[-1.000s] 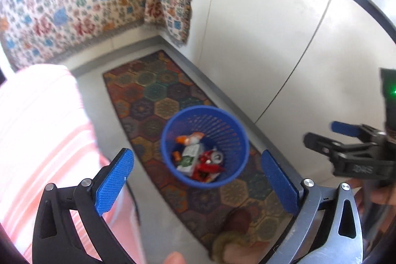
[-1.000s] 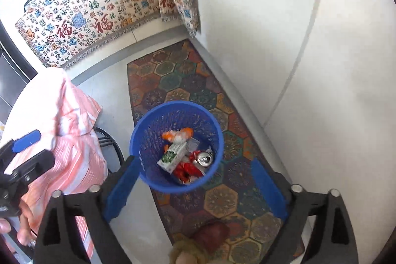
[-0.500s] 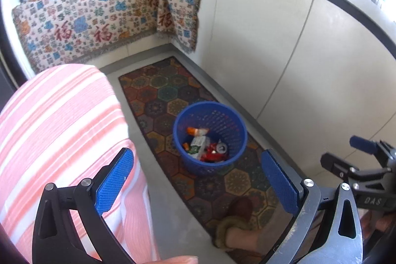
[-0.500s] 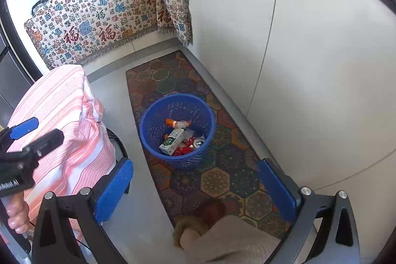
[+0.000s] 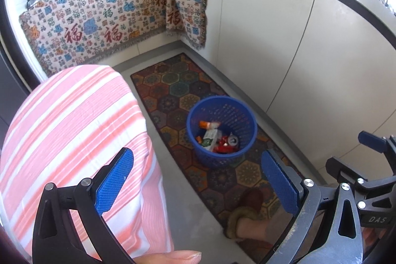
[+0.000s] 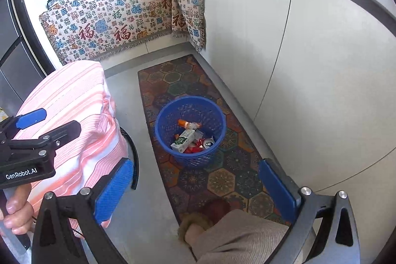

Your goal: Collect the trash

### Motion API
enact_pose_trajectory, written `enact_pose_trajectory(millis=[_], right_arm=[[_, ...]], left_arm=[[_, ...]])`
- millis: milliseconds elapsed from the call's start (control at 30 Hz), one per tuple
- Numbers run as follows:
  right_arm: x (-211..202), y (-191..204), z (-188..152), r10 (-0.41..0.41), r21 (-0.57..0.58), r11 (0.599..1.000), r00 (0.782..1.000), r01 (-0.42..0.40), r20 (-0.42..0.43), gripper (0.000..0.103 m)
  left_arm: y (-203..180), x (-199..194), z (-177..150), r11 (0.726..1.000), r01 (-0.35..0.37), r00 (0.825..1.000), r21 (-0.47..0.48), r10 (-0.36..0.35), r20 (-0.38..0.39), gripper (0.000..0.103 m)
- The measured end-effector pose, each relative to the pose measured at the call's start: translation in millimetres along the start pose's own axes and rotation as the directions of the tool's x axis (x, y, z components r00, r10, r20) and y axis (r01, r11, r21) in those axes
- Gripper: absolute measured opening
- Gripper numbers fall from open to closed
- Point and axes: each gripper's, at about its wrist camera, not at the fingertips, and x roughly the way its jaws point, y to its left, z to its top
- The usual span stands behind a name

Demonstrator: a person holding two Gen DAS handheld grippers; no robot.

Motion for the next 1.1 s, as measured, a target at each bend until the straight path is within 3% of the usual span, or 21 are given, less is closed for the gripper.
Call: enact_pose_trajectory(millis=[1100], right_arm=[[-7.5,6.9,-0.1,0.006,-0.010,1.000,1.000,-0.006,0.001,0.103]], left_arm=[[-9.0,-4.2,-1.5,1.000,-0.003,1.000,-0.008,0.003,-0.009,0.102]])
